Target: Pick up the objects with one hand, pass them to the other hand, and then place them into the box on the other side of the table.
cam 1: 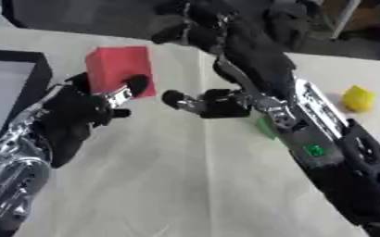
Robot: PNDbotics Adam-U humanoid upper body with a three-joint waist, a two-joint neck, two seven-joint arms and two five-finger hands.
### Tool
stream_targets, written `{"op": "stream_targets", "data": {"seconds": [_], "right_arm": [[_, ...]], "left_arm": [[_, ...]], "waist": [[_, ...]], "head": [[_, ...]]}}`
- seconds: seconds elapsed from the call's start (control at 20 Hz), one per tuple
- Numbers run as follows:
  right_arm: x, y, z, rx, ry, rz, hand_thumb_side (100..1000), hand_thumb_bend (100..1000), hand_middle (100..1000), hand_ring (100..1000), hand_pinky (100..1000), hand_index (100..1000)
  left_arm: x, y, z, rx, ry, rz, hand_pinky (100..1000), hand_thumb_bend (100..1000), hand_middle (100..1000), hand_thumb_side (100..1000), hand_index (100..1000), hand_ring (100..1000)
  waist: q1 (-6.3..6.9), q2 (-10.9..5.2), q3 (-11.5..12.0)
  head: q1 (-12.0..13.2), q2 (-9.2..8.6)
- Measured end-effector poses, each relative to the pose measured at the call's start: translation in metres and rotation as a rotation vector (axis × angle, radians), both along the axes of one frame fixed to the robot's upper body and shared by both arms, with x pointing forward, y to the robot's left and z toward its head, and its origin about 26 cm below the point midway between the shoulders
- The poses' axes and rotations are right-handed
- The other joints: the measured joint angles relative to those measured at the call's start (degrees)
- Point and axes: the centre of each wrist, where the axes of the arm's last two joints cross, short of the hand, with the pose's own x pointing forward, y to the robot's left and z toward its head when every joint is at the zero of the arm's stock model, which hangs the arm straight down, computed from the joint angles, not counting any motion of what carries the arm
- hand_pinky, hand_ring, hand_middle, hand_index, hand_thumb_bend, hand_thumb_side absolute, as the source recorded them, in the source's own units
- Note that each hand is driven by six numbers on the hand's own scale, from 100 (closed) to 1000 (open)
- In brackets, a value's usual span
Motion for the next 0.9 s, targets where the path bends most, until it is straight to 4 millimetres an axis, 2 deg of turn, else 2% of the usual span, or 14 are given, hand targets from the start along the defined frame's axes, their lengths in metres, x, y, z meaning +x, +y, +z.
{"op": "stream_targets", "data": {"seconds": [0.15,0.35,0.6,0.7,0.9], "right_arm": [[0.001,-0.011,0.006,0.025,-0.044,-0.016,100,569,820,844,869,736],[0.001,-0.031,0.013,0.05,-0.089,-0.066,100,564,822,854,885,740],[-0.003,-0.064,0.024,0.1,-0.144,-0.165,100,546,836,866,878,741],[-0.006,-0.081,0.027,0.152,-0.146,-0.221,100,536,825,894,867,736],[-0.014,-0.111,0.035,0.281,-0.135,-0.329,100,486,825,912,868,731]], "left_arm": [[0.002,0.006,-0.002,0.003,-0.001,0.029,724,508,326,100,445,191],[0.002,0.029,-0.002,0.039,-0.019,0.072,730,483,335,100,454,209],[-0.005,0.057,0.006,0.089,-0.049,0.094,737,458,345,100,463,210],[-0.01,0.067,0.012,0.115,-0.075,0.105,743,451,348,103,466,166],[-0.018,0.085,0.02,0.178,-0.117,0.131,742,446,357,121,469,162]], "waist": [[0.51,-0.01,-0.36],[1.44,-0.06,-1.16],[2.48,-0.29,-1.69],[2.68,-0.29,-2.05],[2.95,-0.28,-2.34]], "head": [[0.08,0.0],[0.66,0.01],[1.07,0.04],[1.47,0.07],[2.65,0.08]]}}
